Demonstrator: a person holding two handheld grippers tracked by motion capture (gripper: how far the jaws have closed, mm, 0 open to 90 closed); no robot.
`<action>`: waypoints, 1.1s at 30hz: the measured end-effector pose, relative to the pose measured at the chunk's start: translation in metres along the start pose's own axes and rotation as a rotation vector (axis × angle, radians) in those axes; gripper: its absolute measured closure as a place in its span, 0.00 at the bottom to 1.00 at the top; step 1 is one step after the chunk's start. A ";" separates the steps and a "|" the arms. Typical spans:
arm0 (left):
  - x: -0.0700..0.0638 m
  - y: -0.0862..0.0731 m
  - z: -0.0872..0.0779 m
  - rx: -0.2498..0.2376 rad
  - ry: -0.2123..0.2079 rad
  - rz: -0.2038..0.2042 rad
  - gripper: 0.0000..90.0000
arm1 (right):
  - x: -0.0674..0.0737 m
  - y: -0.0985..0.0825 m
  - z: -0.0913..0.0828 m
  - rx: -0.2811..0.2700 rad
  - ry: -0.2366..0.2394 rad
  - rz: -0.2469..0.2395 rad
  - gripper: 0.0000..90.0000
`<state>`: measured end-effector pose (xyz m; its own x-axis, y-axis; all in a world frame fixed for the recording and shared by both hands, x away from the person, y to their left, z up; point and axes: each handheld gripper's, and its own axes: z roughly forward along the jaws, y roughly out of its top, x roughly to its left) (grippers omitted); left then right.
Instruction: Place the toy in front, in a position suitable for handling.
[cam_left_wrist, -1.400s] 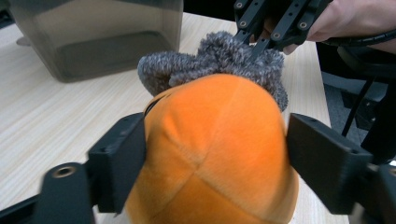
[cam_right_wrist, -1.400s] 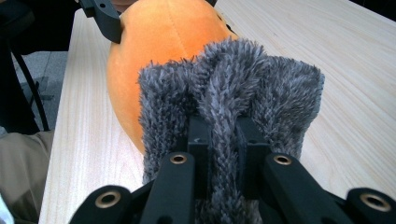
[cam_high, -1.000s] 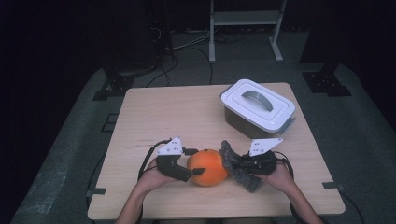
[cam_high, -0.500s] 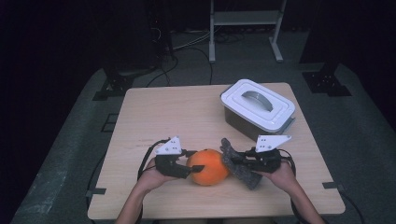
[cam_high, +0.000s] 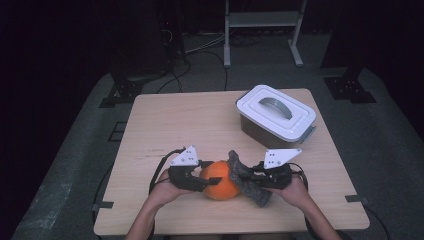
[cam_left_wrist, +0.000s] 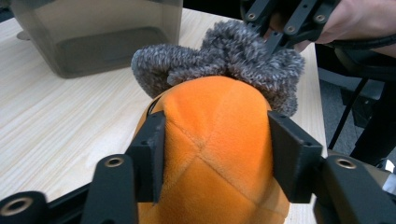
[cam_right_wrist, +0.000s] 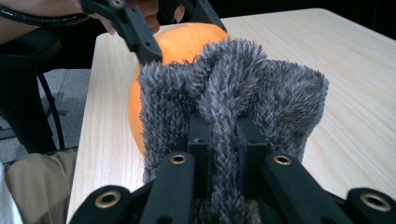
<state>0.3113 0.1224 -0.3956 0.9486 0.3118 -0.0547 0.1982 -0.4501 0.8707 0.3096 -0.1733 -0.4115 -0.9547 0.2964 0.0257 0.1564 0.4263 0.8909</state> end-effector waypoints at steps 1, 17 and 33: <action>0.000 0.000 0.001 -0.002 -0.002 0.001 0.42 | -0.001 -0.001 0.001 0.003 -0.001 0.002 0.87; 0.009 -0.012 0.009 -0.021 -0.029 -0.017 0.14 | -0.012 -0.014 -0.003 0.037 -0.026 0.037 0.87; 0.004 -0.006 -0.003 -0.017 -0.010 0.029 0.49 | -0.010 -0.005 -0.013 -0.003 -0.048 0.022 0.87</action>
<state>0.3138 0.1285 -0.3994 0.9563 0.2904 -0.0344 0.1666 -0.4443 0.8802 0.3154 -0.1893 -0.4102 -0.9378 0.3464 0.0237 0.1766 0.4171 0.8916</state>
